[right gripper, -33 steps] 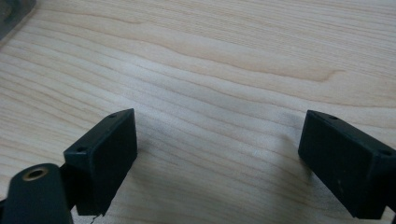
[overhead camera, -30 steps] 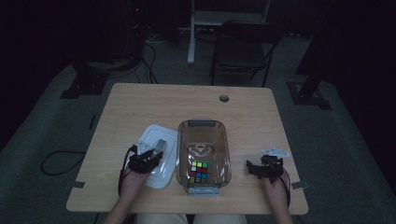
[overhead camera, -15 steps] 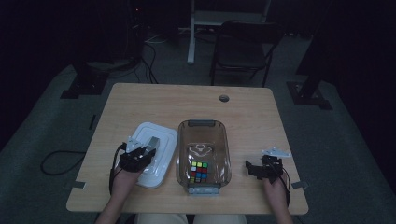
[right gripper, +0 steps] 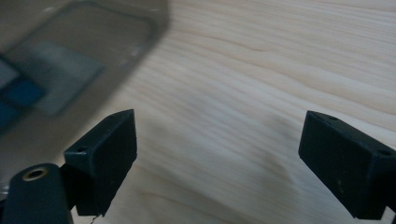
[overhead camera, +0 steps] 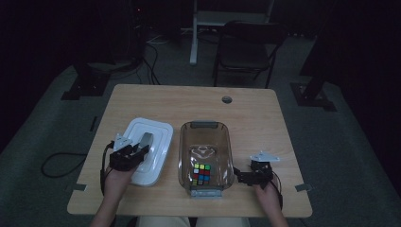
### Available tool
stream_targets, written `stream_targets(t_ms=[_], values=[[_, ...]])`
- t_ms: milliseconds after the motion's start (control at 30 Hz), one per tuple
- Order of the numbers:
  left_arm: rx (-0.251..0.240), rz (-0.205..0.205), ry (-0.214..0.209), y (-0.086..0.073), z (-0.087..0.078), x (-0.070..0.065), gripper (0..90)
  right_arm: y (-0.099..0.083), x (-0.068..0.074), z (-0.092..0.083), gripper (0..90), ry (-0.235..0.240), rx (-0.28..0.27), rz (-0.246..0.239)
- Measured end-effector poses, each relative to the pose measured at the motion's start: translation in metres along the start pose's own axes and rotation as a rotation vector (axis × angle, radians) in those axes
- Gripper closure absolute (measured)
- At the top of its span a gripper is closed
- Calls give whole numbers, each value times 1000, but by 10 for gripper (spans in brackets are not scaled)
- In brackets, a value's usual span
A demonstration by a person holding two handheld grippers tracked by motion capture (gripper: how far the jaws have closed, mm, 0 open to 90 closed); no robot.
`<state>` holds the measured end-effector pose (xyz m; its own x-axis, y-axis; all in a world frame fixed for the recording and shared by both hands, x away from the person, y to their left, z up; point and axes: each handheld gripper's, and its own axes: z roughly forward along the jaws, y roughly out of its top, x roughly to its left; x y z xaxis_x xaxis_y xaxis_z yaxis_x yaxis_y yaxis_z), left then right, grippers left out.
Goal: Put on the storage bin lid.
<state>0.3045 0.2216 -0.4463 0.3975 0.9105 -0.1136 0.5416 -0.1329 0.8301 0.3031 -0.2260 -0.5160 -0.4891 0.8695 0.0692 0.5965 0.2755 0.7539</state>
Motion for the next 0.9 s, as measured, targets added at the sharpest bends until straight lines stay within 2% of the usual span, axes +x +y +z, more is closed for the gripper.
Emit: stream_targets(t_ms=[267,333,433,600,900], values=[[-16,-2,-15,6,-9,0,688,4,22,5,119,59,10,-61],[-17,8,-15,8,-12,-1,688,4,25,5,119,45,10,-72],[-15,20,-13,10,-17,-1,688,3,25,5,119,54,10,-68],[-58,14,-15,22,-31,1,688,2,31,6,120,56,15,-91],[-108,59,-65,45,-44,-14,689,8,50,14,119,104,23,-131]])
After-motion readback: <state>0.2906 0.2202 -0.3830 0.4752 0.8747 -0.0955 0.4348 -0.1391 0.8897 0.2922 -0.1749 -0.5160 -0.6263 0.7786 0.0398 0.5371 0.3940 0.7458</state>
